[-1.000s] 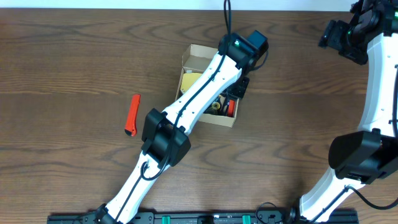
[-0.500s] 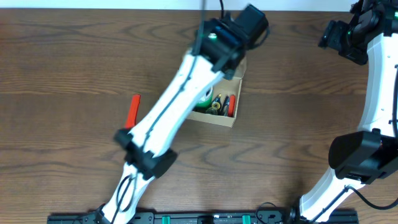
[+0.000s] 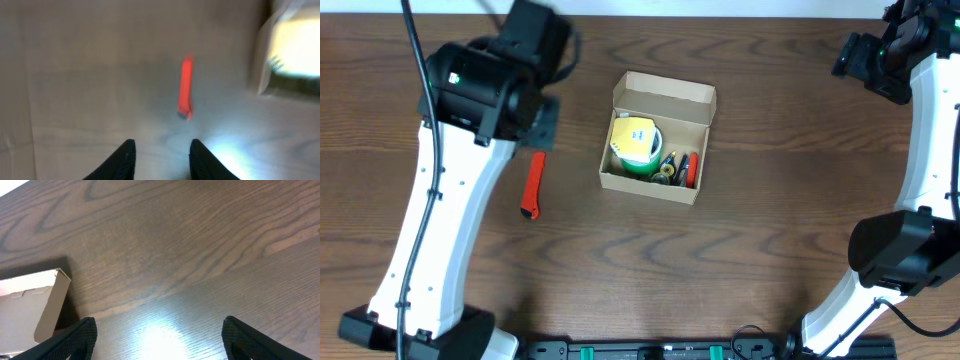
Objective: Pack container
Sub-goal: 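Move left gripper back to the red box cutter, then grasp the red box cutter with left gripper and lift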
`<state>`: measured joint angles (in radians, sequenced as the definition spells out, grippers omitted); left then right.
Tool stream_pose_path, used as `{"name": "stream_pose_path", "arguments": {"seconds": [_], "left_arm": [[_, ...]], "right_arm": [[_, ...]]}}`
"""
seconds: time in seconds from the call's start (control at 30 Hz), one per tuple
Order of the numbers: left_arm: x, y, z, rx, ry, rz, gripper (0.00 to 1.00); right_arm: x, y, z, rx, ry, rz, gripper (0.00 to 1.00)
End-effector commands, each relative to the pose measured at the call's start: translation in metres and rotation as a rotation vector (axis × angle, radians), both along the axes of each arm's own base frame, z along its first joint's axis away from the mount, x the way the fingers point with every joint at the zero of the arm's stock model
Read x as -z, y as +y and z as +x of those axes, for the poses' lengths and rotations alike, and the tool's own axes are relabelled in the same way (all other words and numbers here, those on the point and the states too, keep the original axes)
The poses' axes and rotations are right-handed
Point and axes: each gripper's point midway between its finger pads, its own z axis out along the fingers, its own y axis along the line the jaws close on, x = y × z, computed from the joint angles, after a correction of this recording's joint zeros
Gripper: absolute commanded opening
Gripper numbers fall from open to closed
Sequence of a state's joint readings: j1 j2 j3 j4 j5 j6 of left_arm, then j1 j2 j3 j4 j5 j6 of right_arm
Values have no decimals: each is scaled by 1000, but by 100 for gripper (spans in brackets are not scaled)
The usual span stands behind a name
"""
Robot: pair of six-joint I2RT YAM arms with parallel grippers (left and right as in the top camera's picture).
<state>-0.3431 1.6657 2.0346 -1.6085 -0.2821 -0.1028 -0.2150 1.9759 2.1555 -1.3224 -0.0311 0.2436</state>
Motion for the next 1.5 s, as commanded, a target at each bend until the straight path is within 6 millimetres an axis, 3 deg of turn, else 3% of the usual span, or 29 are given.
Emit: {"name": "stream_pose_path", "arguments": {"seconds": [0.0, 0.17, 0.3, 0.43, 0.57, 0.93, 1.3, 1.4, 1.47], "left_arm": [[59, 3, -31, 55, 258, -94, 38], [132, 14, -33, 49, 374, -133, 41], [177, 18, -30, 58, 412, -175, 48], [201, 20, -21, 74, 413, -227, 78], [219, 23, -10, 76, 424, -261, 85], [278, 19, -2, 87, 531, -295, 83], [299, 22, 6, 84, 533, -270, 81], [301, 25, 7, 83, 533, -256, 74], [301, 29, 9, 65, 523, -234, 58]], "right_arm": [[5, 7, 2, -27, 11, 1, 82], [5, 7, 2, -27, 10, 1, 82], [5, 7, 2, -27, 11, 0, 82], [5, 7, 2, -27, 10, 1, 82], [5, 7, 2, -27, 11, 1, 82], [5, 7, 2, -27, 10, 0, 82], [5, 6, 2, -27, 10, 0, 82], [5, 6, 2, -27, 10, 0, 82], [5, 6, 2, -27, 10, 0, 82]]}}
